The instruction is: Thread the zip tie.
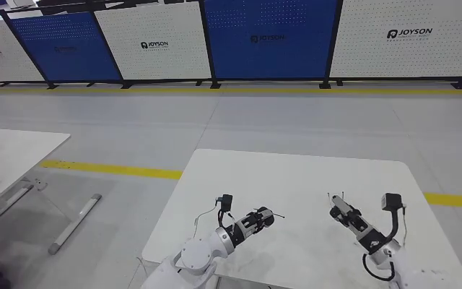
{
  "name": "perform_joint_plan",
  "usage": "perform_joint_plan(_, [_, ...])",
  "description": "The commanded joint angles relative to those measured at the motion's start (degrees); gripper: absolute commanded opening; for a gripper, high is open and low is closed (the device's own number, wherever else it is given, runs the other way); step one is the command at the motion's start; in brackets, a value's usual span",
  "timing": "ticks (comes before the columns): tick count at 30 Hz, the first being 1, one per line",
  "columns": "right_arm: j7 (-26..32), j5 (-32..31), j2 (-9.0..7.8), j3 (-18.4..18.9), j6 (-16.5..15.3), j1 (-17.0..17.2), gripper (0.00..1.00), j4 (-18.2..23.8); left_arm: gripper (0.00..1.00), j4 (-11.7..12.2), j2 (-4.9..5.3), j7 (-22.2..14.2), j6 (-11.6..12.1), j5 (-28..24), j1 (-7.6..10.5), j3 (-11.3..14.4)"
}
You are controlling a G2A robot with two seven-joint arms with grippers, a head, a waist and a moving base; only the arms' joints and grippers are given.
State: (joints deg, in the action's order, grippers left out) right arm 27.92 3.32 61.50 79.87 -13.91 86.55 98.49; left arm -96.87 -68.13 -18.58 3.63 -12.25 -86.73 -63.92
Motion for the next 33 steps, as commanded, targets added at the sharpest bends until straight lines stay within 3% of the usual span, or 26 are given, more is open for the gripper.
perform_joint_plan(1, [2.24, -2.79, -0.52, 2.64, 5.93, 0.14, 1.0, 2.92, 0.0, 0.0, 0.0, 0.0, 0.0, 0.0, 0.0, 0.0])
perform_joint_plan(5, [4.12, -9.02, -0.98, 4.05, 15.06, -1.71, 1.0, 6.01, 0.0, 0.0, 0.0, 0.0, 0.0, 0.0, 0.0, 0.0])
perform_joint_plan(16, [4.12, -9.02, -0.98, 4.05, 15.06, -1.71, 1.0, 6.01, 0.0, 0.0, 0.0, 0.0, 0.0, 0.0, 0.0, 0.0])
perform_joint_plan(19, [7.76, -12.95, -1.36, 4.1, 13.87, -2.63, 1.0, 8.29, 0.0, 0.0, 0.0, 0.0, 0.0, 0.0, 0.0, 0.0])
perform_joint_plan(24, [21.57, -17.05, -2.51, 6.4, 18.17, -8.65, 1.0, 9.94, 0.0, 0.0, 0.0, 0.0, 0.0, 0.0, 0.0, 0.0])
perform_joint_plan(29, [31.84, -24.54, -2.87, 1.21, 23.18, -17.5, 1.0, 5.78, 0.0, 0.0, 0.0, 0.0, 0.0, 0.0, 0.0, 0.0])
perform_joint_plan(33, [34.36, -28.97, -2.39, -4.86, 25.86, -23.4, 1.0, -0.01, 0.0, 0.0, 0.0, 0.0, 0.0, 0.0, 0.0, 0.0])
